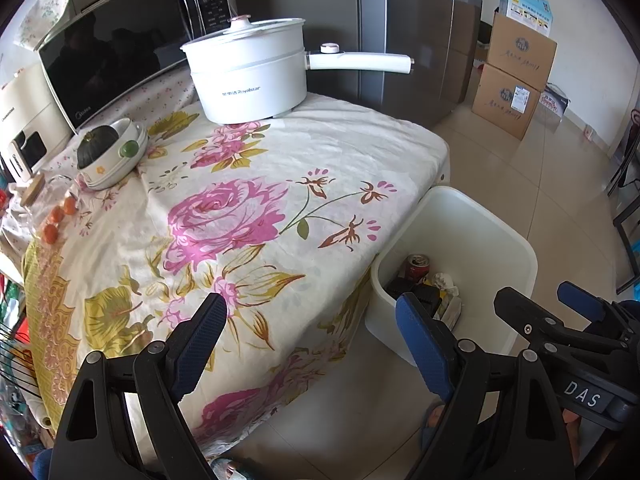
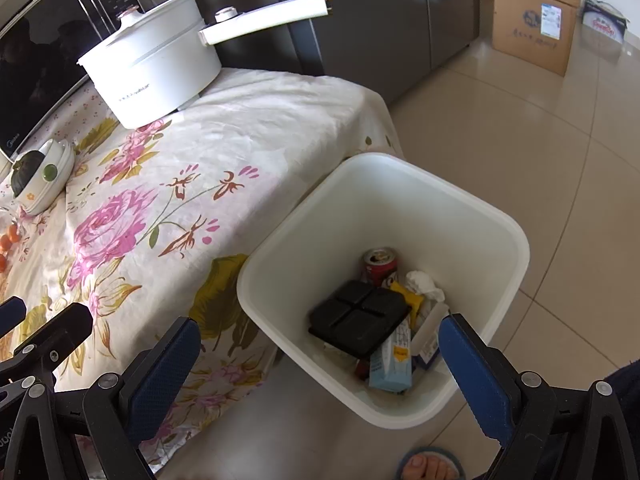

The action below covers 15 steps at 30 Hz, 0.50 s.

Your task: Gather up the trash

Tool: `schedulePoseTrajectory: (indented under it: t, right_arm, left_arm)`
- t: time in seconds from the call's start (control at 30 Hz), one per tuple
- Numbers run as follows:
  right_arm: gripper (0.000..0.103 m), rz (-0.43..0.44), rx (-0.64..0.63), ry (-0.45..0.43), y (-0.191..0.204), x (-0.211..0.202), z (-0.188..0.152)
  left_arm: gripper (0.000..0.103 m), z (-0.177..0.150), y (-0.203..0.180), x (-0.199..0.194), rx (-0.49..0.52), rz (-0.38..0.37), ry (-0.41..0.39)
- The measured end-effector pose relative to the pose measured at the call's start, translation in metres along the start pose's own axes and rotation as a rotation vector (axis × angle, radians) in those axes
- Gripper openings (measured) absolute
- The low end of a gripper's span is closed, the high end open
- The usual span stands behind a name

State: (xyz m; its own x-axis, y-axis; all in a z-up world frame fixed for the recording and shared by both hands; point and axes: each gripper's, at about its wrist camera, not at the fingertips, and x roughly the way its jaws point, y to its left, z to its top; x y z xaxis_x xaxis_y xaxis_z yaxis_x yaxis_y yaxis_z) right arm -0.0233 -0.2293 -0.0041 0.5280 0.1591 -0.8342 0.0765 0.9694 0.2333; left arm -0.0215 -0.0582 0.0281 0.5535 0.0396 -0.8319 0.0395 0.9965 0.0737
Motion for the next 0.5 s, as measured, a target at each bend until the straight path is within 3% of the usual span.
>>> schedulePoseTrajectory:
  t: [0.5]
  right_arm:
    - [0.099, 0.001, 0.001, 0.003, 0.0003, 0.0007, -0.0002]
  left_arm:
    - [0.088, -0.0004, 0.0025, 0.0023, -0.014, -0.008, 0.009]
